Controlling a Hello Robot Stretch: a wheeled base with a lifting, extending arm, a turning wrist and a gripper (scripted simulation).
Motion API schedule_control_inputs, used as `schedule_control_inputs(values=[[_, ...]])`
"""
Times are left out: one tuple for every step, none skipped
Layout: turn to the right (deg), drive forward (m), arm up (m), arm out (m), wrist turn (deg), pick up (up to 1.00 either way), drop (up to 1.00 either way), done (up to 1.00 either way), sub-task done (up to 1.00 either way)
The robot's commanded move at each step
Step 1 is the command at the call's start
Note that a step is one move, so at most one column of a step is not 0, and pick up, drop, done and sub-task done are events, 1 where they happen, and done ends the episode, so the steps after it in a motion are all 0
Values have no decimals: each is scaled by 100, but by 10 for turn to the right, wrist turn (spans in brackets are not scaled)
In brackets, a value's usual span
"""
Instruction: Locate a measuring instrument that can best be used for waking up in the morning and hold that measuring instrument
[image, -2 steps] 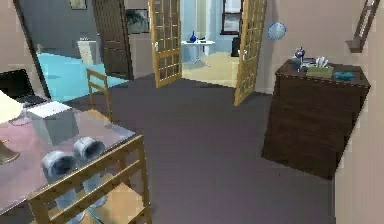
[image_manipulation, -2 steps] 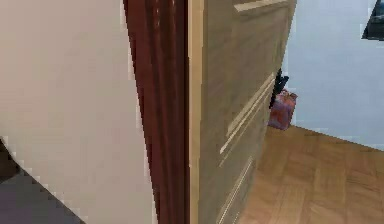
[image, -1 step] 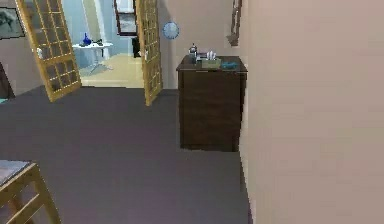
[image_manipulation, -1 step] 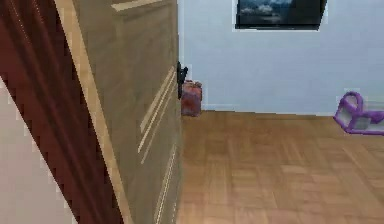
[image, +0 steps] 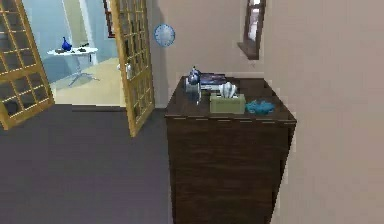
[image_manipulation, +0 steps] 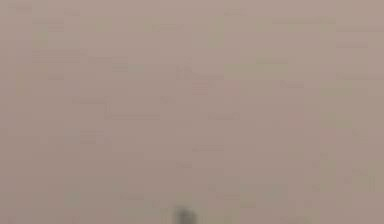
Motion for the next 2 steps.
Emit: schedule_control_inputs(values=[[90, 0, 0, 0, 0, 0, 0, 0, 0], [0, 25, 0, 0, 0, 0, 0, 0, 0]])
